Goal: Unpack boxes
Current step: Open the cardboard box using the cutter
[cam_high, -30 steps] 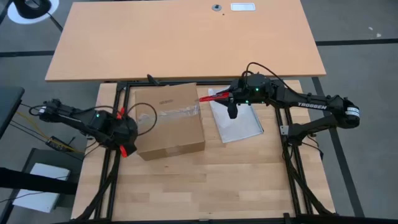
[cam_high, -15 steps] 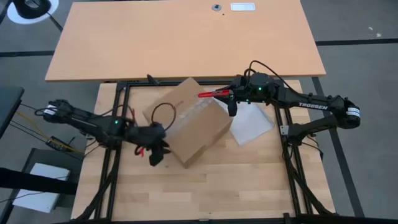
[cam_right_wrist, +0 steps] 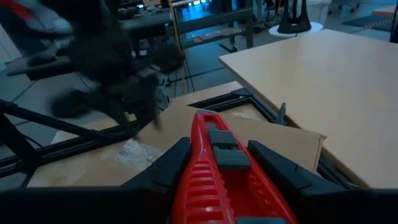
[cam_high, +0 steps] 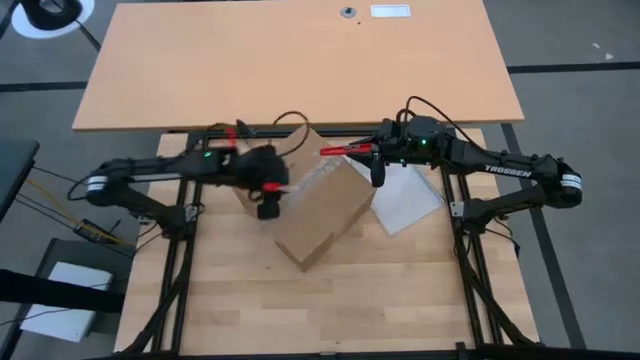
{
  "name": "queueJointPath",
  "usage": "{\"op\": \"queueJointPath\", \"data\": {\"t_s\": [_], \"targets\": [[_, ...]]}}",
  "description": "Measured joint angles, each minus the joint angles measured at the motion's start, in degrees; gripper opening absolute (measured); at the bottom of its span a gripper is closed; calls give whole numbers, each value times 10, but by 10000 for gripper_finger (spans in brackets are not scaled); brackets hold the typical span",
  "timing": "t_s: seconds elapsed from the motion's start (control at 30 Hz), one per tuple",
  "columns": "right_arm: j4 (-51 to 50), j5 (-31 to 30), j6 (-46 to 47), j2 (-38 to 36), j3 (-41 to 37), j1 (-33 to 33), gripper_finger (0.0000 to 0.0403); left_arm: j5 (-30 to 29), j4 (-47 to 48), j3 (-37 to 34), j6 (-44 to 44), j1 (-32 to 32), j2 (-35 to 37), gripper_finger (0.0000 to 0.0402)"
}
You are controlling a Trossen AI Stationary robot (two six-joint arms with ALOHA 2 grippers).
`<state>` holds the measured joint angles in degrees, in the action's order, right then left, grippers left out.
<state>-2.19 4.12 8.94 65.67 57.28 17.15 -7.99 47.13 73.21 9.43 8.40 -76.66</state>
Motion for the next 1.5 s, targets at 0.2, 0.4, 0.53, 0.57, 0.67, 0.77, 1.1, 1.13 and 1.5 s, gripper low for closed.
{"op": "queueJointPath", "data": {"t_s": [0.2, 0.4, 0.53, 0.57, 0.67, 0.77, 1.1, 1.13, 1.5], "targets": [[-1, 0, 0, 0, 0, -10, 140, 2, 56, 0, -2, 76, -54, 160], [-6, 0, -15, -4, 0, -14, 140, -2, 172, -12, -146, 88, -36, 160], [-19, 0, -26, -6, 0, -14, 140, -1, 246, -40, -281, 59, -18, 160], [-28, 0, -26, -7, 0, -14, 140, -3, 251, -47, -318, 45, -12, 160], [-40, 18, -26, -8, 0, -14, 140, -3, 241, -58, -447, -2, 6, 161], [-63, 37, -26, -8, 0, -18, 140, 7, 205, -56, -568, -46, 18, 161], [-167, 67, -31, -16, 0, -85, 140, -90, 301, 111, -556, -87, 18, 160], [-186, 68, -31, -17, 0, -95, 140, -103, 317, 122, -546, -84, 18, 160], [-252, 51, 17, -45, 0, -197, 140, -49, 266, 18, -428, -79, 21, 160]]}}
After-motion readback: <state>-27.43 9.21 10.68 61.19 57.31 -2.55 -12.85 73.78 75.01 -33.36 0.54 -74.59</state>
